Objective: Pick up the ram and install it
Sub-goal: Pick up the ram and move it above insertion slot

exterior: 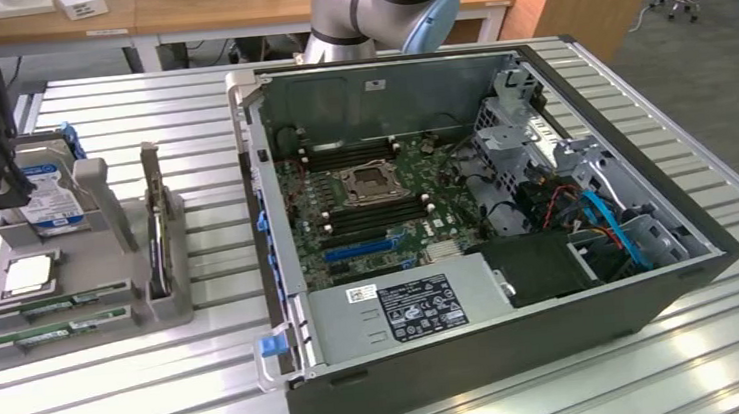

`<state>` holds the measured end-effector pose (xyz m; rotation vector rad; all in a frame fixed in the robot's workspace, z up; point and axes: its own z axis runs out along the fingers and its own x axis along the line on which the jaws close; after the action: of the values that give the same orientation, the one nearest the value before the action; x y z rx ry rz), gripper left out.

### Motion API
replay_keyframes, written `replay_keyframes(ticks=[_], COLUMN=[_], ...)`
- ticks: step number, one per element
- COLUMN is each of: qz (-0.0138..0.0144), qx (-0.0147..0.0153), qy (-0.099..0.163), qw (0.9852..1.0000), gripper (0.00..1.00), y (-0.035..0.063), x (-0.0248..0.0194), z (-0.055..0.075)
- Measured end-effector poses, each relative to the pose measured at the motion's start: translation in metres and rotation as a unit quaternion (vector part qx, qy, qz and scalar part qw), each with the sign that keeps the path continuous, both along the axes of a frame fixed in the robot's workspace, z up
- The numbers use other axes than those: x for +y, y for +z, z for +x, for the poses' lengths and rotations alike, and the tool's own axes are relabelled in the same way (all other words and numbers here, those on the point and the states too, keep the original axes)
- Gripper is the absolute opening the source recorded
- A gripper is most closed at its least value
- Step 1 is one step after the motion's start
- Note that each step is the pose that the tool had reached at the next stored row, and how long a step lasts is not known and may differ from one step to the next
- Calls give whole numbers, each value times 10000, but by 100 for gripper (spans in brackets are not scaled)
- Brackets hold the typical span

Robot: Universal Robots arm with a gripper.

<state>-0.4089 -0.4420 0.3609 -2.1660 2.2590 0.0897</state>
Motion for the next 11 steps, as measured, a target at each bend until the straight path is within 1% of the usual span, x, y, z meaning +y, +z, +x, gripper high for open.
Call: replay_keyframes(ticks=[1, 3, 4, 7, 11], qz=[0, 0, 0, 0, 0], qx=[0, 0, 0, 0, 0], qy=[0, 0, 0, 0, 0], qw=[10000, 10000, 10000, 10000, 10000], gripper=[23, 23, 29, 29, 29], y=[0, 0, 0, -2, -58], x=[0, 0, 0, 0, 0], z=[0, 0, 0, 0, 0])
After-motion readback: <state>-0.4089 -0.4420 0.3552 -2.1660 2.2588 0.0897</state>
